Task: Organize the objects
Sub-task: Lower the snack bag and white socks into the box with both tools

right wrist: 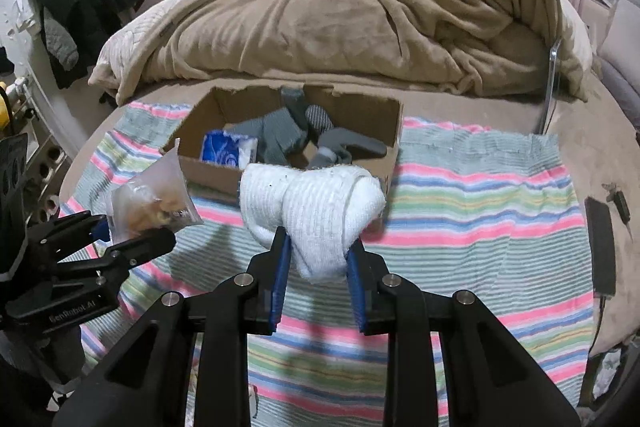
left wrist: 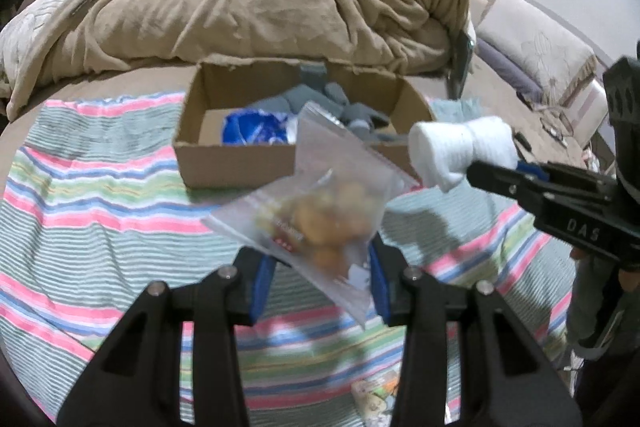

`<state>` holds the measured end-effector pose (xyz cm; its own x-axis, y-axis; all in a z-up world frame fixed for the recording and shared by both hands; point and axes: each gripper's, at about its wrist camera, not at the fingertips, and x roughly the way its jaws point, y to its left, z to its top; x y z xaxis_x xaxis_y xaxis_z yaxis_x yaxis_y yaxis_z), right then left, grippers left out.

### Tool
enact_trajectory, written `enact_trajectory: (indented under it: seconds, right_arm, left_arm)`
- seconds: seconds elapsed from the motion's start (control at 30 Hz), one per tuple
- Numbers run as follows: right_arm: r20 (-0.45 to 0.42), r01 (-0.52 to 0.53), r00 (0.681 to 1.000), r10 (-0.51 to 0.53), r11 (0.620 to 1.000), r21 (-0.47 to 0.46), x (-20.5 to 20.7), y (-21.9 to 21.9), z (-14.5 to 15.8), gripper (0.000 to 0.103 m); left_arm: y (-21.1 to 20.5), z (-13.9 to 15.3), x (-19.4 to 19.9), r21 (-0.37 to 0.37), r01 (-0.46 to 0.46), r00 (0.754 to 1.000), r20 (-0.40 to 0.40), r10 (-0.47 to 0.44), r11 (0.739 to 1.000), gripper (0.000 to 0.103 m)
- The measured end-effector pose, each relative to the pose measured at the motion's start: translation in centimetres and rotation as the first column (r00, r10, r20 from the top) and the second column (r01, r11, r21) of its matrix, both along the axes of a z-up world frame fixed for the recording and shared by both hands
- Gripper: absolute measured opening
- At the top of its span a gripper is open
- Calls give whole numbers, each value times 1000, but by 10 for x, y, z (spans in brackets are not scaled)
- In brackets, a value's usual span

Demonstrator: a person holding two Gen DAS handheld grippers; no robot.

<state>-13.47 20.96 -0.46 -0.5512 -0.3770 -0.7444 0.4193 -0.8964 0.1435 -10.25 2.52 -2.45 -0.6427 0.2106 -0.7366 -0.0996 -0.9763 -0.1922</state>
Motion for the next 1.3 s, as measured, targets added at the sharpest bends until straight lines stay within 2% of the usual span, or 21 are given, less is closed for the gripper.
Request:
enact_trajectory:
  seconds: [0.3,0.8,1.07,1.2,1.3]
  right_arm:
    - [-10,-8,1000,8,1000,-11,-25,-7,6,28]
    - [31,-35,999,36,999,-21,-65,-30,-9,29]
    - [77,-70,994,74,996,-51,-77,-46,-24,30]
    - [93,-70,993,75,996,-57,-81,-51,-28,36]
    - [100,-64,993,69,996,-55,-83,-50,-30,38]
  left_arm:
    - [-31,21,-27,12,-60,997,-39,61,998,42]
    - [-55,10,-77,27,-101,994,-25,102,994,42]
    - [-59,-4,-96,24,-120,993,14,120,992,42]
    - [-58,-14,-104,9,-116,991,62,115,993,44]
    - [-58,-19,-106,-1,-115,990,84,115,993,46]
